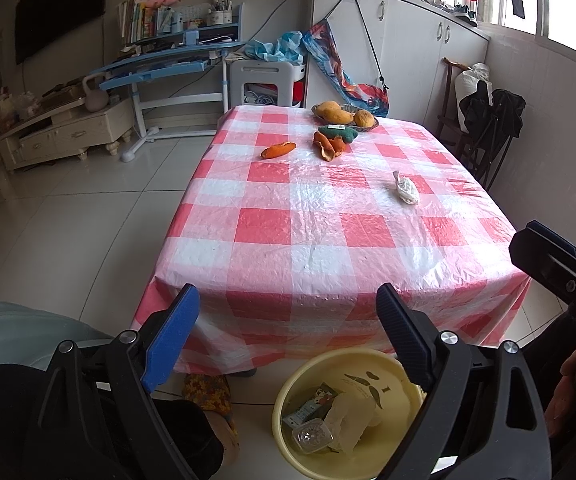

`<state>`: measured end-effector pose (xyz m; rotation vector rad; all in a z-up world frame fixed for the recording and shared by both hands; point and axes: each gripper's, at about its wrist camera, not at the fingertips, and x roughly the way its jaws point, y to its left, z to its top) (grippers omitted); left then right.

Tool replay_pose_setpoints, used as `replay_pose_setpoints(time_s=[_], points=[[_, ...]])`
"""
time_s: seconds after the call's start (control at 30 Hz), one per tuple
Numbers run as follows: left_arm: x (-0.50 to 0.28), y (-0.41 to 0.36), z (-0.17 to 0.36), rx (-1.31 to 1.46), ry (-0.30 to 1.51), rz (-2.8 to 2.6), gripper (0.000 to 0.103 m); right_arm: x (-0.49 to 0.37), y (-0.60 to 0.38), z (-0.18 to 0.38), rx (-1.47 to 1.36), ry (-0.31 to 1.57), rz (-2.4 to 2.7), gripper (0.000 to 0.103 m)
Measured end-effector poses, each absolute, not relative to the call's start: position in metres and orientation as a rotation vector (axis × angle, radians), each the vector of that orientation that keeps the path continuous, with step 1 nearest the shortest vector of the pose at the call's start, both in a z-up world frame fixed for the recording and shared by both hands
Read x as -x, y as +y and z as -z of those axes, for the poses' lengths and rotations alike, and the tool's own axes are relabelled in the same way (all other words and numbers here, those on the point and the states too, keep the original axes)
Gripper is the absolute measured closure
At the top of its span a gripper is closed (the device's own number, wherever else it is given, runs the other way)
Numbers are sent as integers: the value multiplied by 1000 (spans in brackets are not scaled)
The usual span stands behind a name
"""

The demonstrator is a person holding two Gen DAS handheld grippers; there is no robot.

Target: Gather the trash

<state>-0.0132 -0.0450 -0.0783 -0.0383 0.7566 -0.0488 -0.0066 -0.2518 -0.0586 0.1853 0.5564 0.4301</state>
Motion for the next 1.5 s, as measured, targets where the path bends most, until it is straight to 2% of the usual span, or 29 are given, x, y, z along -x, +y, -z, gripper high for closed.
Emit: replay_pose_setpoints(time_s=[0.3, 0.63, 0.97, 1.5], points=[[-27, -30, 49, 33, 738, 39, 17, -19, -256, 57, -161, 596, -418, 12], [-109, -20, 36, -28, 760, 43, 17, -72, -255, 50, -124, 664, -432, 12], [-197, -33, 61, -58, 833, 63, 17, -126, -252, 79, -128, 802, -409, 12], [-296, -55, 117, -124, 943, 86, 19, -163, -259, 93, -154, 863, -374, 12]])
